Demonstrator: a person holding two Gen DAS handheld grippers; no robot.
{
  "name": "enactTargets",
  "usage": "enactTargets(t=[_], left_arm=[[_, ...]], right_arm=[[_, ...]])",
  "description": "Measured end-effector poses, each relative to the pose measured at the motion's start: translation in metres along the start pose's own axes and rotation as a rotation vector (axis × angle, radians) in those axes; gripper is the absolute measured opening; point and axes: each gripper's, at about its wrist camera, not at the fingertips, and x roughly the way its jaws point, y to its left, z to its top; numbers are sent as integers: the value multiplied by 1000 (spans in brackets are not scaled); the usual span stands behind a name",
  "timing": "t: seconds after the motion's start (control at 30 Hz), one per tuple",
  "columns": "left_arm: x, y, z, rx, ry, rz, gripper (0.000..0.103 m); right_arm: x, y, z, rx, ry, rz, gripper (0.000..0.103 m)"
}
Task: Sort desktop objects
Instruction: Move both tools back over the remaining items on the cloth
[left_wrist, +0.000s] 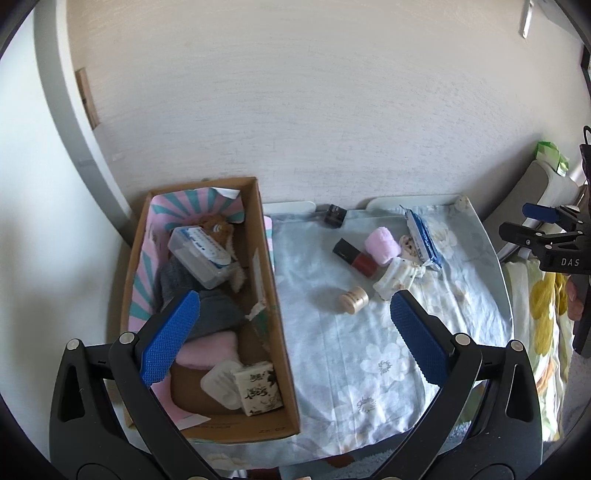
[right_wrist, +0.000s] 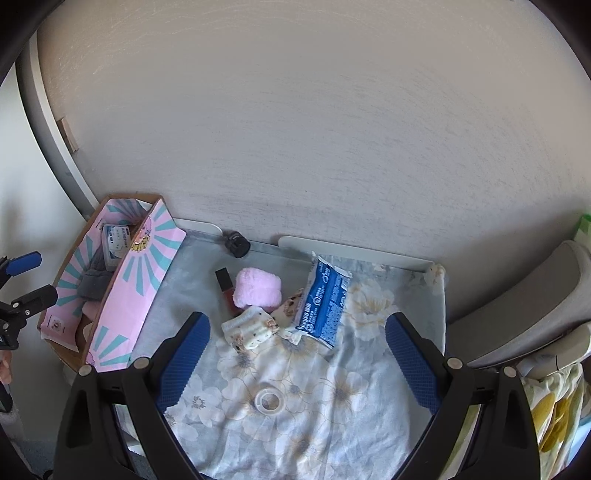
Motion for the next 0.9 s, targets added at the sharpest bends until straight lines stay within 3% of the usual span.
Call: enactTargets(t=[0.3, 0.7, 0.77, 0.9], left_arm=[[19, -27, -1, 11, 37, 7, 103], [90, -72, -18, 25, 142, -23, 102], [105, -80, -25, 59, 147, -18, 100], [136, -93, -37, 136, 146, 49, 94]], right_arm=[[7, -29, -19, 32, 16, 19, 95], [64, -52, -36, 59, 145, 78, 95], [76, -57, -36, 86, 159, 107, 95], [108, -73, -31, 234, 179, 273, 95]])
